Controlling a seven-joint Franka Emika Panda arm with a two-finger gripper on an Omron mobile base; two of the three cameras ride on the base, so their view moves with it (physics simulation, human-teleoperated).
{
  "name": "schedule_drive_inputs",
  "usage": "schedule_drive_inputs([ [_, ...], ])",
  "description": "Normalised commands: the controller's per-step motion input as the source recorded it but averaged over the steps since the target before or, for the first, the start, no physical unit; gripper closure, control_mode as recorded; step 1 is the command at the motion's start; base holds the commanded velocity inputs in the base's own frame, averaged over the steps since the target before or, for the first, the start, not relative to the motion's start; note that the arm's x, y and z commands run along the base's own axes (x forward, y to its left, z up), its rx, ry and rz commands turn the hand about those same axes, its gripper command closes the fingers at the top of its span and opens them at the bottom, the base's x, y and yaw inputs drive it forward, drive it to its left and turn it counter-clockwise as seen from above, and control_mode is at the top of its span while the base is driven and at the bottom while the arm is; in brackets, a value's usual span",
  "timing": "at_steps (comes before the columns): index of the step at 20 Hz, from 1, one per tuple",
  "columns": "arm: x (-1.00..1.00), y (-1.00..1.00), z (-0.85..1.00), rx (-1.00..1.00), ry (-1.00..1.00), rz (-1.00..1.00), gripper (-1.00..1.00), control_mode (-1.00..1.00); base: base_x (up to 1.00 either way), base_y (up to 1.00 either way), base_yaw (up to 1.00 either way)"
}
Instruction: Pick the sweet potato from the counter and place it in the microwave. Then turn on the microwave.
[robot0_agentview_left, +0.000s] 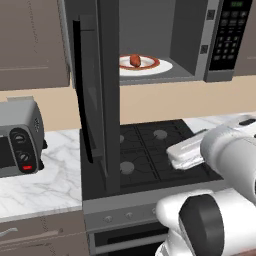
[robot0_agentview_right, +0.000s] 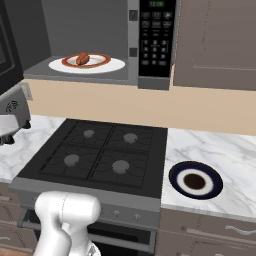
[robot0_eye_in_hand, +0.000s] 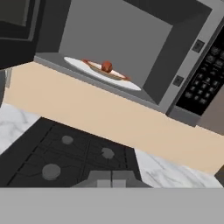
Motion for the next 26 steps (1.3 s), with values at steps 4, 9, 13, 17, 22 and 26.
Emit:
schedule_drive_inputs([
  [4, -0.97, 0.00, -0.35, -0.09, -0.25, 0.00, 1.00, -1.00, 0.00, 0.00, 0.00],
  [9, -0.80, 0.02, -0.32, -0.08, -0.25, 0.00, 1.00, -1.00, 0.00, 0.00, 0.00],
  [13, -0.33, 0.17, -0.47, -0.08, -0.22, 0.00, 1.00, -1.00, 0.00, 0.00, 0.00],
  [17, -0.01, 0.37, -0.54, -0.07, -0.21, 0.00, 1.00, -1.00, 0.00, 0.00, 0.00],
  [22, 0.00, 0.41, -0.53, -0.07, -0.19, 0.00, 1.00, -1.00, 0.00, 0.00, 0.00],
  [26, 0.00, 0.43, -0.57, -0.08, -0.19, 0.00, 1.00, -1.00, 0.00, 0.00, 0.00],
])
